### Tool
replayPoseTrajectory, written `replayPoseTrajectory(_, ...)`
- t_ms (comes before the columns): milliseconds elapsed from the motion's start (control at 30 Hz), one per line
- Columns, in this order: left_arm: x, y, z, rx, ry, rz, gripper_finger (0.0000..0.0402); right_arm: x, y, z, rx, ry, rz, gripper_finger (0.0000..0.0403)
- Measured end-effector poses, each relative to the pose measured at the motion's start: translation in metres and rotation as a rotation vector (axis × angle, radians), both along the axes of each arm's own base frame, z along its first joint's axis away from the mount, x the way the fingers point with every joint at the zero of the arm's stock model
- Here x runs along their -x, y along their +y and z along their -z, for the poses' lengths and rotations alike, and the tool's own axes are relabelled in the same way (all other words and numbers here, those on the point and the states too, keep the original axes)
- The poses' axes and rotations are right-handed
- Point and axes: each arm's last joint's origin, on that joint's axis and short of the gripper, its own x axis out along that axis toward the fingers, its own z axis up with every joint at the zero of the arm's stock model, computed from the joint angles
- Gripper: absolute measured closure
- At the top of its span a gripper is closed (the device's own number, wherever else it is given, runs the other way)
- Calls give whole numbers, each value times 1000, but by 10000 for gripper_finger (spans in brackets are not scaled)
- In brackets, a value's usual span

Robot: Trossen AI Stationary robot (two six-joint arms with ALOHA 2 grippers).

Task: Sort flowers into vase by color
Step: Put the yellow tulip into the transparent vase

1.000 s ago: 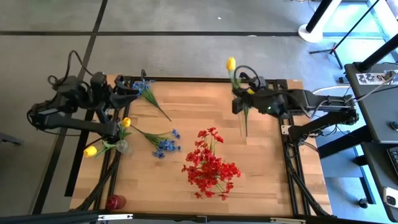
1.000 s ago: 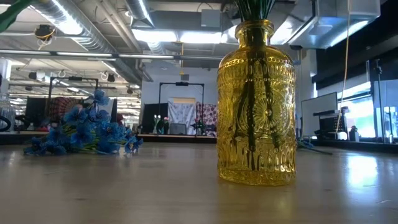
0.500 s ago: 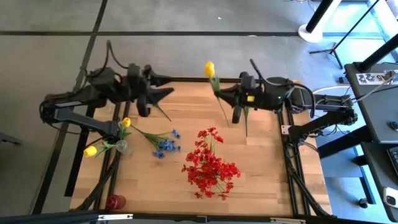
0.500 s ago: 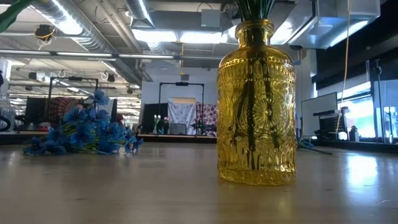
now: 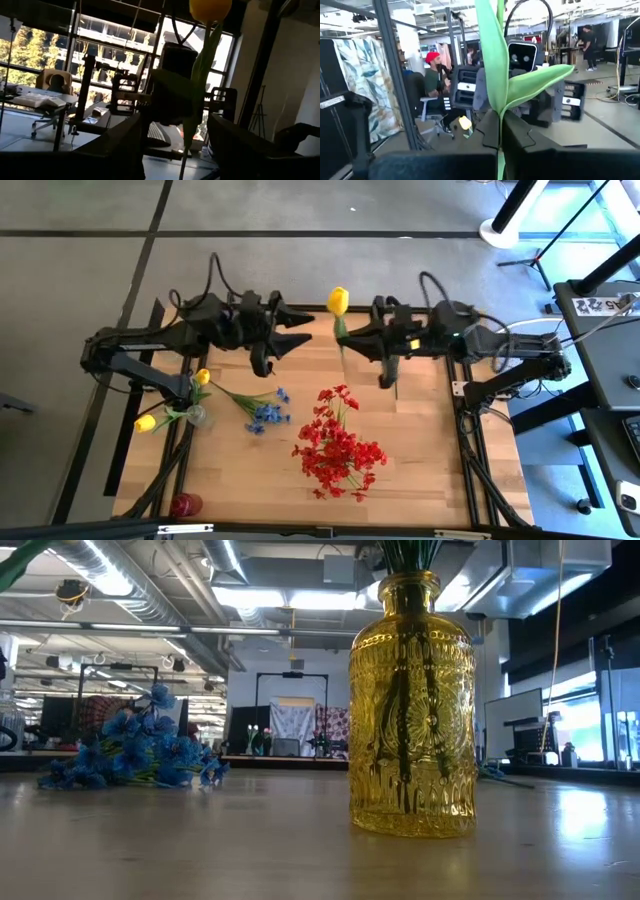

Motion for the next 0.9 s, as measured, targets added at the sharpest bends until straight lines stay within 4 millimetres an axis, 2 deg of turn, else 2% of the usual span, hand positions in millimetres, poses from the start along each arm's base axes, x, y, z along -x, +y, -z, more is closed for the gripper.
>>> replayPoseTrajectory(233,-9,1,6,2,18,-18,179,-34,-1,23,-11,46,90,400)
replayPoseTrajectory(667,-2,3,-10,83,-161,-100,180,-60,-7,23,34,-172,222,400)
replayPoseTrajectory(767,-2,4,-10,96,-164,-124,193,-67,-9,27,32,-199,233,400)
replayPoseTrajectory(900,-5,4,-9,111,-166,-121,230,-73,-12,30,6,-223,236,400)
